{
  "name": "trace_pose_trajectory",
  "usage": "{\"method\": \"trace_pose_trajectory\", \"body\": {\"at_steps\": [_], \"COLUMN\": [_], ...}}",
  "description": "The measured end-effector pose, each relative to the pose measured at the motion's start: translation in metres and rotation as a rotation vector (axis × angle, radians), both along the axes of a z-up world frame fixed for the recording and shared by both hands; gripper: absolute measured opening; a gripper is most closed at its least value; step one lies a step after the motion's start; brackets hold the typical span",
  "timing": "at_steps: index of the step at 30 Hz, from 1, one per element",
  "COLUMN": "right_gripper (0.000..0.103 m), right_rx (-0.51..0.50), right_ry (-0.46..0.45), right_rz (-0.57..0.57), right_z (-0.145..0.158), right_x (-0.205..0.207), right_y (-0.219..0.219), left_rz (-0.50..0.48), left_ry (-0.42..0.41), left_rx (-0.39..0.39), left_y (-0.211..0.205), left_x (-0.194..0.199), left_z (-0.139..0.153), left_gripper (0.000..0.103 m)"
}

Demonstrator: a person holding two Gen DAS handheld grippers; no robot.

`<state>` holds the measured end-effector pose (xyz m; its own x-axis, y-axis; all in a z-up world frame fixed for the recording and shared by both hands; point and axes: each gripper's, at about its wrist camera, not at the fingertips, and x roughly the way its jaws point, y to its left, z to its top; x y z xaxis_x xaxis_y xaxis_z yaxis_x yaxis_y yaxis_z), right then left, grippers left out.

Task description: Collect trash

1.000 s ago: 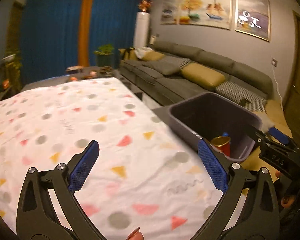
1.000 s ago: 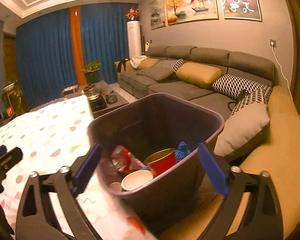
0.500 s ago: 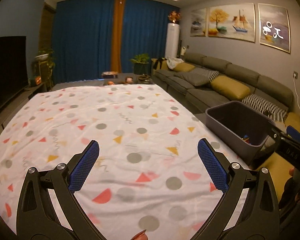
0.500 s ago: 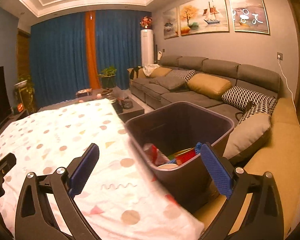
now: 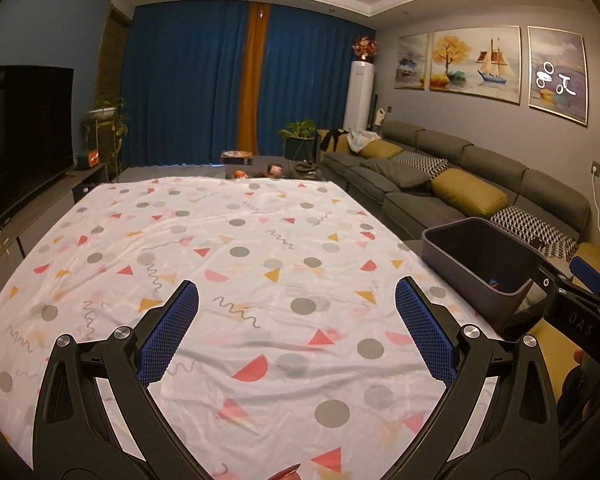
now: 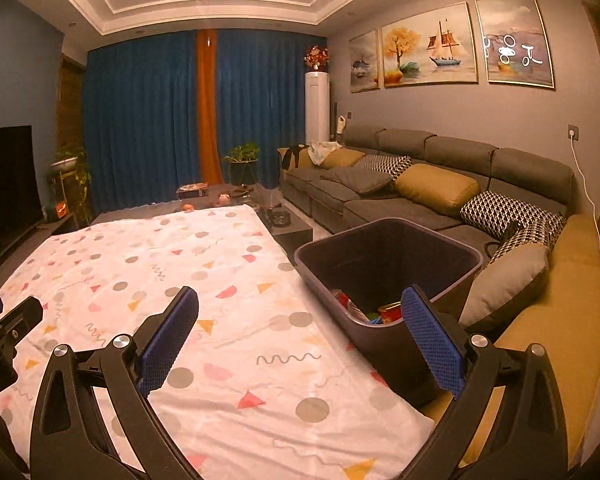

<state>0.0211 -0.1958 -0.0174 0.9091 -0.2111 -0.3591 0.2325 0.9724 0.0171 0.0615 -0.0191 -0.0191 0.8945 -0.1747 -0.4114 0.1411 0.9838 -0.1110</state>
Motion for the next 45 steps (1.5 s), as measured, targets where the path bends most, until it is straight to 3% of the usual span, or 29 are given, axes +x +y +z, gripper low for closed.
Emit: {"method": "trace_pose_trajectory", "body": {"at_steps": [45], "right_gripper": [0.097], "right_rx": [0.011], "right_ry": [-0.036], "right_rz": [0.022], "right_z": [0.009], "right_x": [-0.014], "right_y": [0.008], "left_rz": [-0.020], "left_ry": [-0.019], "left_rx": [-0.020], "left_y": [0.003], "left_x": [-0.017], "left_z": [0.012], "left_gripper": [0.097]}}
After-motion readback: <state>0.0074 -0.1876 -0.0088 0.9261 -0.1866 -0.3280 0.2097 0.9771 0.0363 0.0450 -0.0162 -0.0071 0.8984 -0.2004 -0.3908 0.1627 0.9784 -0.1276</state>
